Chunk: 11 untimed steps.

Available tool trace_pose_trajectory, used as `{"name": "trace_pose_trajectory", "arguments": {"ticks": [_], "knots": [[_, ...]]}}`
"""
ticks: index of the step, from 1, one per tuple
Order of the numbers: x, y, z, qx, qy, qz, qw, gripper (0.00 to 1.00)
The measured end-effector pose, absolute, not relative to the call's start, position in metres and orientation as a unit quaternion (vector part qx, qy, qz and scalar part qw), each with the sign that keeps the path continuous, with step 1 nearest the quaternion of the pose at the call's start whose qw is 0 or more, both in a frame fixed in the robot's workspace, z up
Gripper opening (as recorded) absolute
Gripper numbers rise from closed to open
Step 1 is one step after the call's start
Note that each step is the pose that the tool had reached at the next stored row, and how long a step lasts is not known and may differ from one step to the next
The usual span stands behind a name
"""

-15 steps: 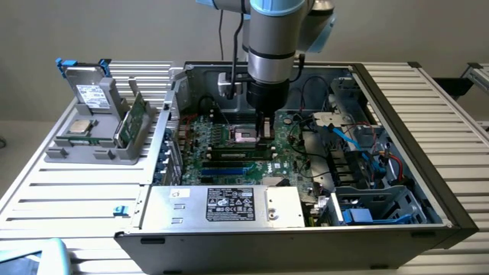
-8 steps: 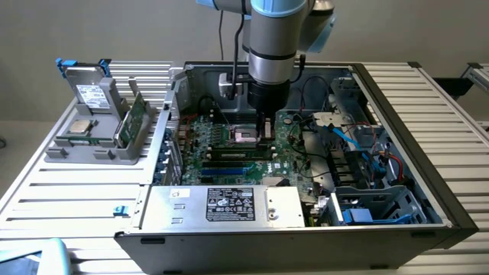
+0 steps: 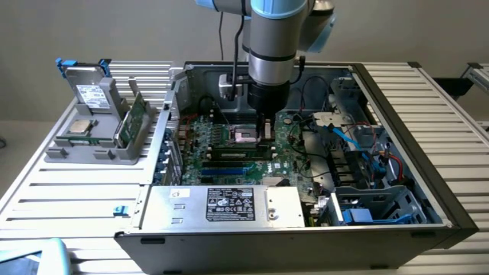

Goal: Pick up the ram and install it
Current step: 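Press down the ram until it locks into place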

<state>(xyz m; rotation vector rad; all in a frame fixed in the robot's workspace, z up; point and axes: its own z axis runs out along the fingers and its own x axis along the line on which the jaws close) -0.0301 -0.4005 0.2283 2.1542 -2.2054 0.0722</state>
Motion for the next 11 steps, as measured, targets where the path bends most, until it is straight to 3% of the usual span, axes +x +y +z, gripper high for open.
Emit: {"name": "trace_pose_trajectory", "arguments": {"ticks": [11], "knots": [[-0.0304, -0.4008, 0.2266, 0.698, -0.715, 0.024, 0.028, 0.11]]}}
